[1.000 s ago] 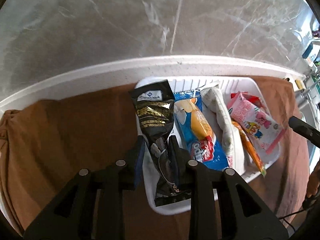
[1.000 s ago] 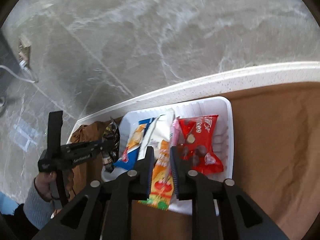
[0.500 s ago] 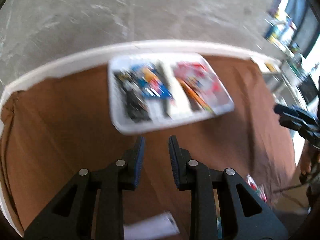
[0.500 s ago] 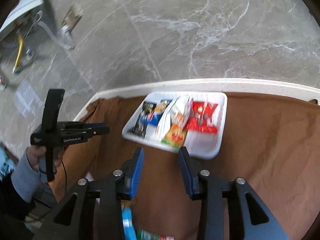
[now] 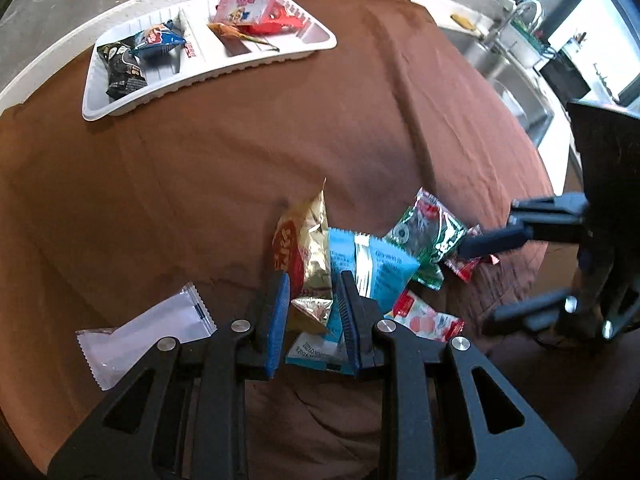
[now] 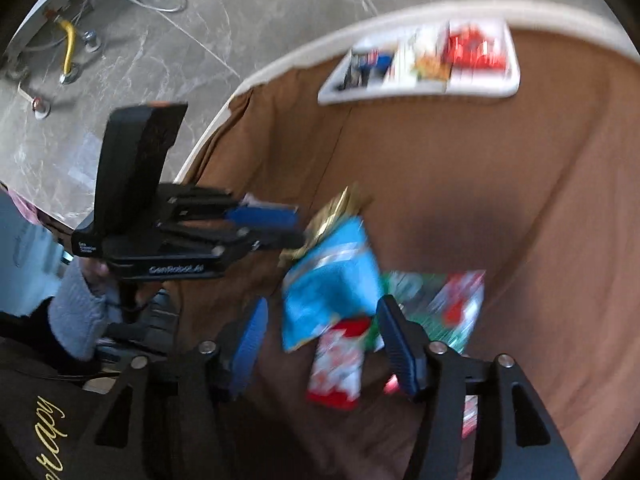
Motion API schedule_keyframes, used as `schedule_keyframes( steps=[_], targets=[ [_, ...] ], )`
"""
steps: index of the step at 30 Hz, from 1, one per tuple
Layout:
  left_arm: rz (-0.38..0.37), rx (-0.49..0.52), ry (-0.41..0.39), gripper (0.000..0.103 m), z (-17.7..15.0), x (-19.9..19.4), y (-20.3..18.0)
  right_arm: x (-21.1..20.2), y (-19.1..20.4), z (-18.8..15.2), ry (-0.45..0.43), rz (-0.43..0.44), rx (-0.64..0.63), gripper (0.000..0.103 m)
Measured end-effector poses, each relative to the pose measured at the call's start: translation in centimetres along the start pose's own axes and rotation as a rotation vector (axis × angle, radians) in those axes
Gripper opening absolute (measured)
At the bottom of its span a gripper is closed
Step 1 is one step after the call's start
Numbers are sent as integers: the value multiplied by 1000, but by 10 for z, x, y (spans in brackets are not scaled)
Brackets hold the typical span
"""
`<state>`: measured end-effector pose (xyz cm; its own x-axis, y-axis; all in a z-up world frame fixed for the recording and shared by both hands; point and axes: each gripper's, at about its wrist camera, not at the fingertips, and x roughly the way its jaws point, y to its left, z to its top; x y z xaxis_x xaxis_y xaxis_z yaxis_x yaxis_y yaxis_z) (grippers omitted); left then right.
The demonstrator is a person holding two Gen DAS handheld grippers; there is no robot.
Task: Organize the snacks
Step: 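Return both tools to the snack pile and open them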
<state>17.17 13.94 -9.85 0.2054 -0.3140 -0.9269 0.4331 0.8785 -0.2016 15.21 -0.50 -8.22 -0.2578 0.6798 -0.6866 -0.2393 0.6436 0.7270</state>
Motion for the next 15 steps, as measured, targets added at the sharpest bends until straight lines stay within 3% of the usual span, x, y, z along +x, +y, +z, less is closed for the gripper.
schedule_keyframes(
  steps=[7,15],
  targets=[
    [-5,14,14,23,3,13,8,15,-7,-7,-6,48,108,63],
    [-22,24,18,29,12,24,19,37,-10,-1,-24,34,182,63]
  ],
)
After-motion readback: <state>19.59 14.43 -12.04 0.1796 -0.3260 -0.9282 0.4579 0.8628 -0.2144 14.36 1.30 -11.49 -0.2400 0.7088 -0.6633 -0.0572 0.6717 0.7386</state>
